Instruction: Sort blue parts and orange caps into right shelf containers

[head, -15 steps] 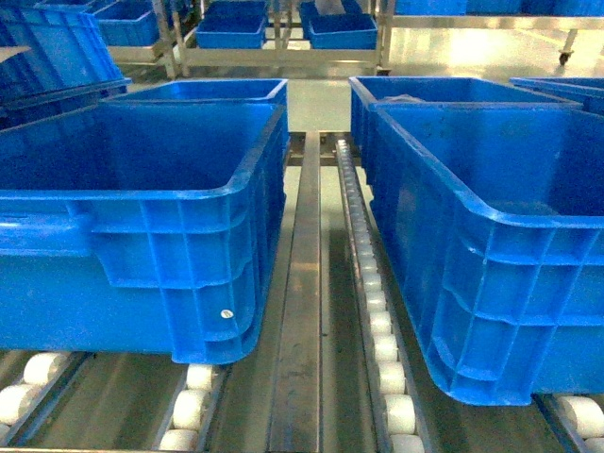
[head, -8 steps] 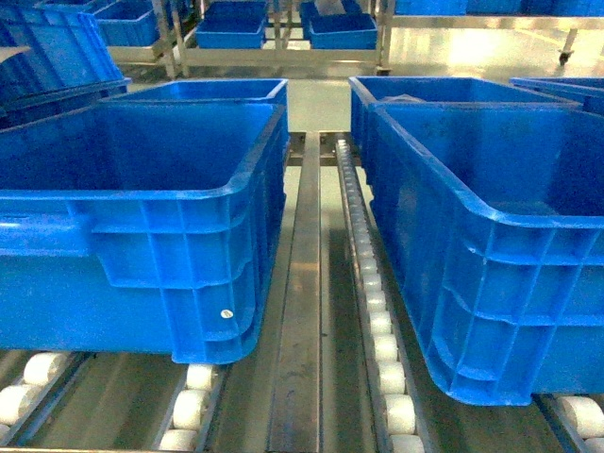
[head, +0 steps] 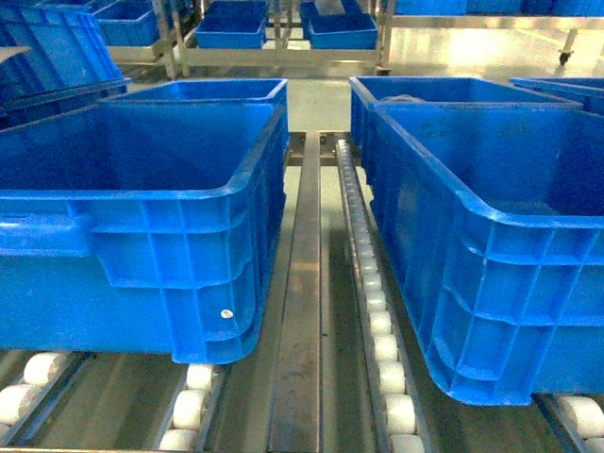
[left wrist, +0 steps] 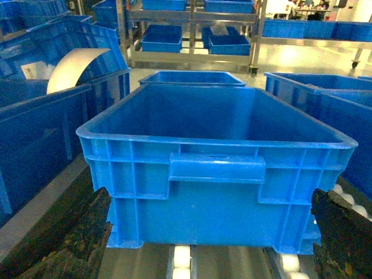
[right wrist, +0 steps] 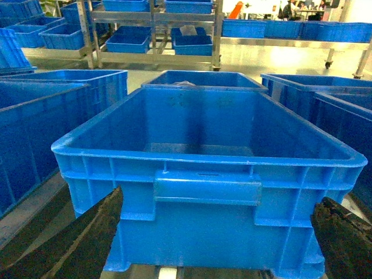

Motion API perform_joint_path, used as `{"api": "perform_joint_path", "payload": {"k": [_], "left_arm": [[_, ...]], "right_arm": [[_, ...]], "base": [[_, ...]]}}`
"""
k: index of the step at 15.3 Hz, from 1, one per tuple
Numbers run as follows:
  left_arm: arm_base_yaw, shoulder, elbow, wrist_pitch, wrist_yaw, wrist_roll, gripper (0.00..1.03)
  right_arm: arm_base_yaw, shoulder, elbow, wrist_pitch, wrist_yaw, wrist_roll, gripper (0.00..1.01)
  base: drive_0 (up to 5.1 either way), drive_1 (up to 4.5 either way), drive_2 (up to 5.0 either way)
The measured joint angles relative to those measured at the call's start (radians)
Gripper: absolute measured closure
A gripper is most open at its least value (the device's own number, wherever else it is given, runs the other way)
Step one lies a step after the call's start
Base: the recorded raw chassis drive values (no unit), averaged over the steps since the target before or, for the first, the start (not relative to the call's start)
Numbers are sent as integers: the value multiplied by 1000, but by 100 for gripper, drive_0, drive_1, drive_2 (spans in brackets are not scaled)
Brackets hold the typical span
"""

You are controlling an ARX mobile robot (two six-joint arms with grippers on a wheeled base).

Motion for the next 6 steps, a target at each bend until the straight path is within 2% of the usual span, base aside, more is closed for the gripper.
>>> {"api": "perform_joint_path", "payload": {"k": [6], "left_arm": [[0, 0, 0, 0, 0, 0, 5]], "right_arm": [[0, 0, 0, 0, 0, 0, 3]], "base": [[0, 0, 0]]}}
